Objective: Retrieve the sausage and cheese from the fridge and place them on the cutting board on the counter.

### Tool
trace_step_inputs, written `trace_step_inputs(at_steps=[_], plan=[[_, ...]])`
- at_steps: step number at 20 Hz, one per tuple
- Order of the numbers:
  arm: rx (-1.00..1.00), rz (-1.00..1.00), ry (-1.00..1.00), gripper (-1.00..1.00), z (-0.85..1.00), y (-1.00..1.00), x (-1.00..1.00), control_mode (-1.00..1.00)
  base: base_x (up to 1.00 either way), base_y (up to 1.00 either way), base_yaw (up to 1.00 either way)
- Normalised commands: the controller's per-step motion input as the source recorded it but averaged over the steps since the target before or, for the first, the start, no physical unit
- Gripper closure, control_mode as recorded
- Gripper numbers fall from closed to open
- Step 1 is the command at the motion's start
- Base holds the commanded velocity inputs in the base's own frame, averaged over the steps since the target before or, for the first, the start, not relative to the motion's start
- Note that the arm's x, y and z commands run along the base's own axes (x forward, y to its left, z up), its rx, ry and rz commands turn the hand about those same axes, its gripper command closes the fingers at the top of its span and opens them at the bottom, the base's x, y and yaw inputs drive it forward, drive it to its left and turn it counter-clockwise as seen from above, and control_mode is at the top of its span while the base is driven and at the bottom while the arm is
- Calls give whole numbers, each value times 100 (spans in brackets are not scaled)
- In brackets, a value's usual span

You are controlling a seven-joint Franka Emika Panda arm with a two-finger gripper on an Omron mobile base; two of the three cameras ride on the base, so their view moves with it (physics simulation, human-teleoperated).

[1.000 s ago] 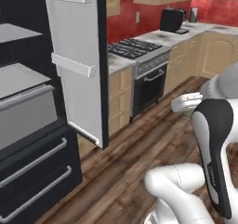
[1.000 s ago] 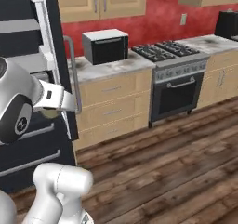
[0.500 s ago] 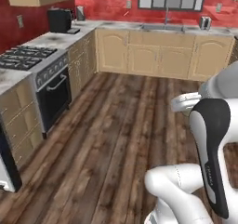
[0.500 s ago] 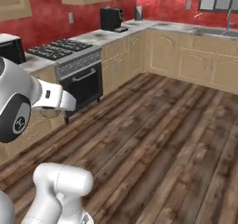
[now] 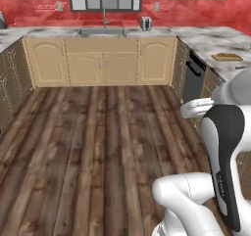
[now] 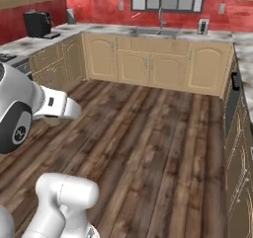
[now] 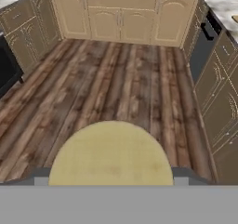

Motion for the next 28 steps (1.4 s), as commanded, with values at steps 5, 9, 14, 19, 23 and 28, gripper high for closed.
trace_step_inputs(at_steps=[5,9,14,19,23,28], plan=[[0,0,0,100,0,0,0,100,100,-35,-18],[0,0,0,100,0,0,0,100,100,-16,-15],[0,0,0,100,0,0,0,100,100,-3,-19],[0,0,0,100,0,0,0,100,100,0,-20],[0,0,0,100,0,0,0,100,93,0,-51],[0,0,0,100,0,0,0,100,35,27,-76]])
